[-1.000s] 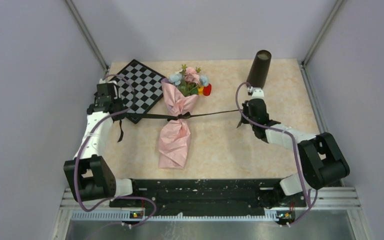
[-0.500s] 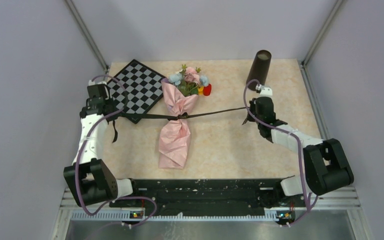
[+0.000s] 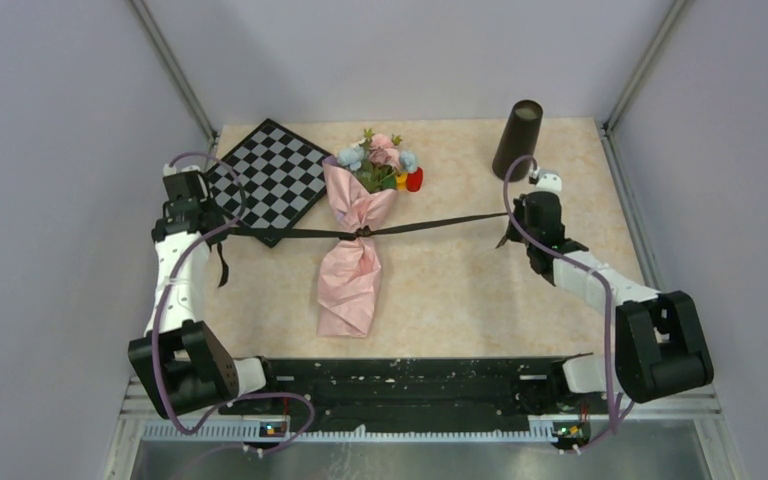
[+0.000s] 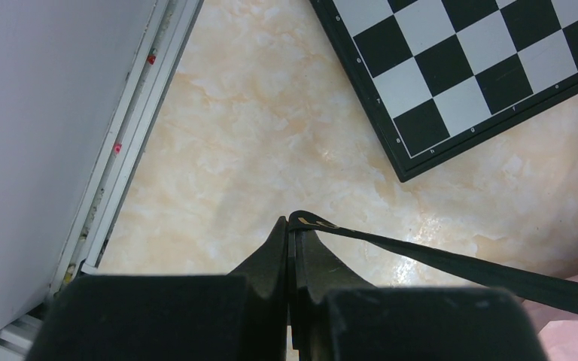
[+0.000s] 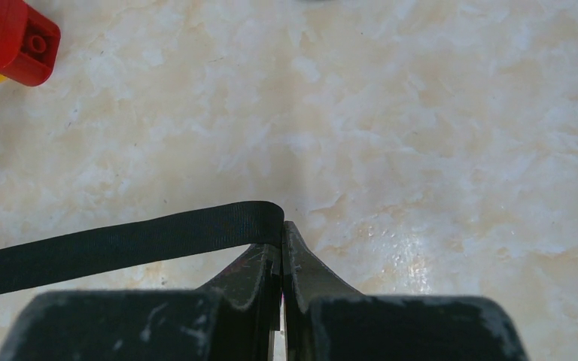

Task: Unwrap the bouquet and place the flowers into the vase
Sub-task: Untie the ribbon from the wrapping paper.

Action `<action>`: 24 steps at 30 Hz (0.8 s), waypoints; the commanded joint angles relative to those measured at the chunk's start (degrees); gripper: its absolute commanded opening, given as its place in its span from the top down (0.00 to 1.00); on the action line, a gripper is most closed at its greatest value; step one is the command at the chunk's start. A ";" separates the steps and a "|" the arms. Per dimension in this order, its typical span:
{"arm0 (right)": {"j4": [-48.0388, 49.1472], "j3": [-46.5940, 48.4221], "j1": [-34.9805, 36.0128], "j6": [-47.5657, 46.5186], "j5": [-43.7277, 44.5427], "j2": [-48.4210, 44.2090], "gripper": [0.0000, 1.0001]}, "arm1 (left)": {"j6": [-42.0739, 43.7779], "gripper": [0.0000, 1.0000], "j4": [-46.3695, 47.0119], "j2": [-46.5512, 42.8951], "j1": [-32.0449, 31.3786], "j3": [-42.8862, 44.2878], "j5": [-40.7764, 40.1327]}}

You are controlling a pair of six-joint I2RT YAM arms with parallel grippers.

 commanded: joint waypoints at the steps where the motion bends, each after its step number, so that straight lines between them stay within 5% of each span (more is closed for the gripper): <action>1: -0.61 1.07 -1.78 0.75 0.47 -2.90 1.00 | -0.50 1.00 2.83 -2.05 1.33 -0.45 -0.92; 24: -4.60 4.16 -6.91 1.02 -0.32 -6.78 1.00 | -1.30 1.00 3.88 -2.02 7.35 -0.56 -3.03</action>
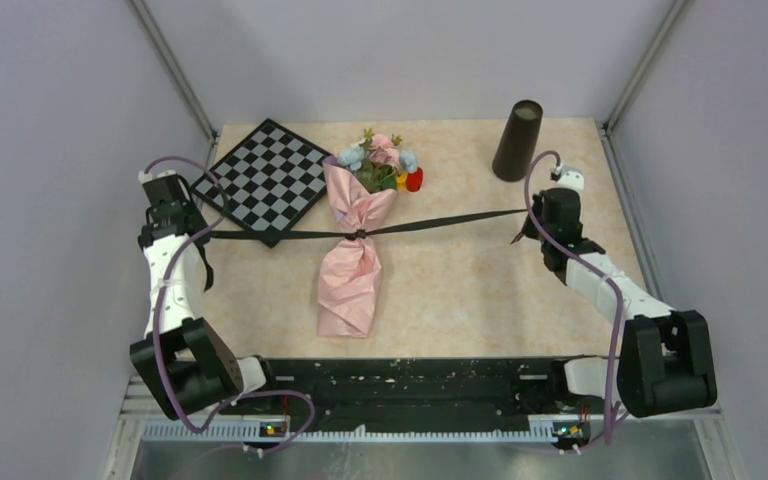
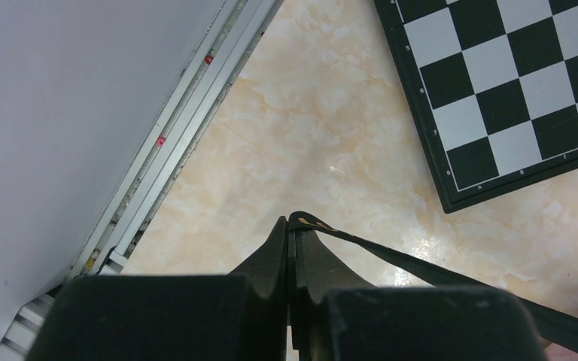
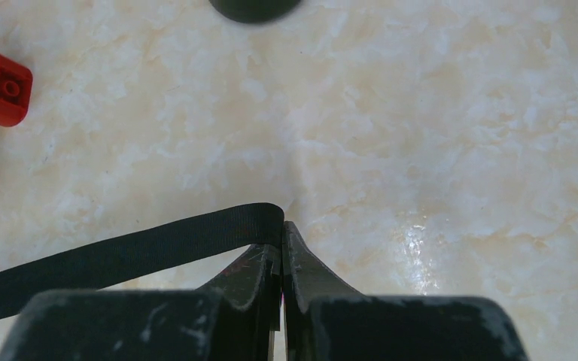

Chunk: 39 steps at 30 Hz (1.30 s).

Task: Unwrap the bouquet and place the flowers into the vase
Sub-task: Untie the ribbon from the wrapping paper.

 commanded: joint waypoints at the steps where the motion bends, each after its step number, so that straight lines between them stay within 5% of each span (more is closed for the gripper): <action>1: 0.15 3.70 -1.51 0.43 -0.10 -2.31 1.00 | -0.86 1.00 2.35 -1.97 1.37 -0.56 -1.92; 39: -1.28 6.28 -5.30 0.61 0.22 -2.41 1.00 | -1.22 1.00 4.05 -6.74 4.44 -1.88 -14.04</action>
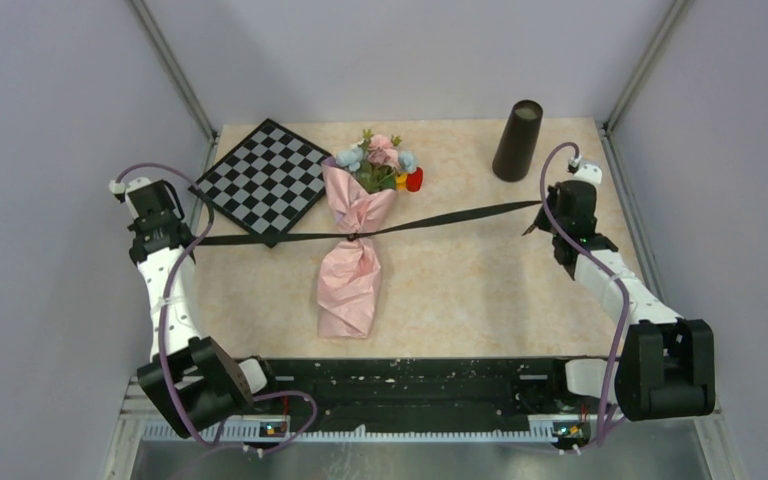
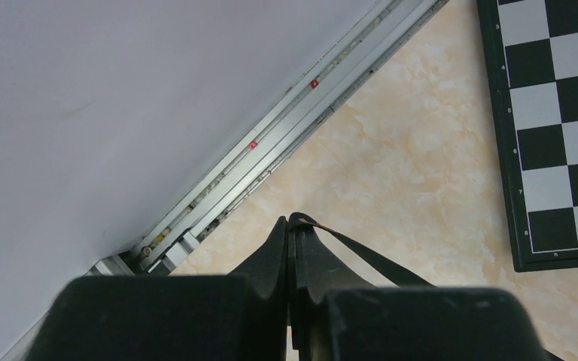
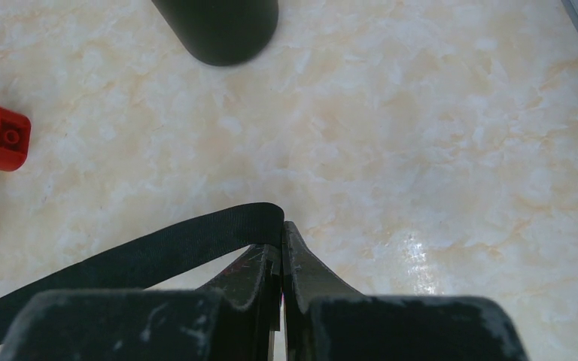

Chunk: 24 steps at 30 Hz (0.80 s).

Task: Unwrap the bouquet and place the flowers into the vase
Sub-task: Untie the ribbon from the wrapping paper.

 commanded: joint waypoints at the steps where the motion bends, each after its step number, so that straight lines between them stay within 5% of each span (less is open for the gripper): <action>1: 1.34 3.00 -0.75 0.61 1.25 -1.00 1.00 | -0.12 1.00 3.20 -1.94 0.55 -0.68 -2.93; 24: 0.72 3.44 -2.90 0.84 2.06 -0.27 1.00 | 0.27 1.00 4.24 -3.66 0.71 -1.24 -9.45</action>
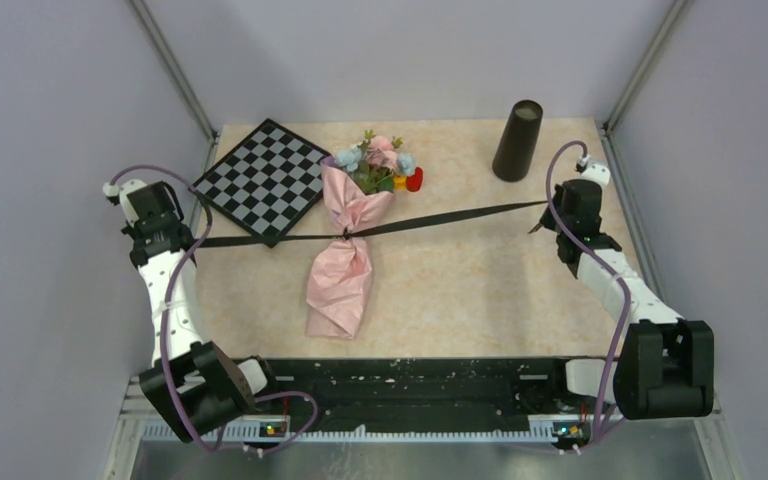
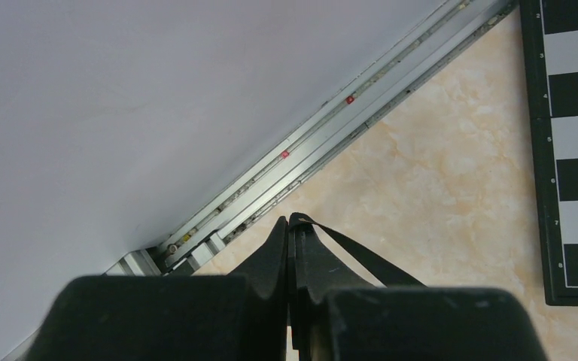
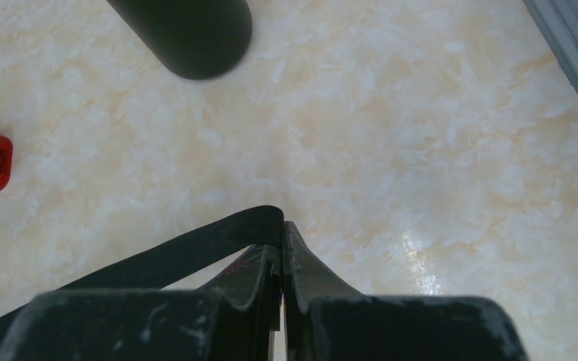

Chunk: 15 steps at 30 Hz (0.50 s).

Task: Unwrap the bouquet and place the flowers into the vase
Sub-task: Untie the ribbon from the wrapping paper.

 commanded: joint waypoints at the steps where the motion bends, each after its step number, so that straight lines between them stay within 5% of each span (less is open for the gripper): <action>1: 1.06 3.02 -1.24 0.46 0.80 -0.35 1.00 | 0.21 1.00 2.66 -2.36 0.64 -0.36 -3.90; 15: 0.59 3.37 -1.93 0.62 0.60 -0.72 1.00 | -0.06 1.00 3.80 -4.43 1.18 -1.17 -6.87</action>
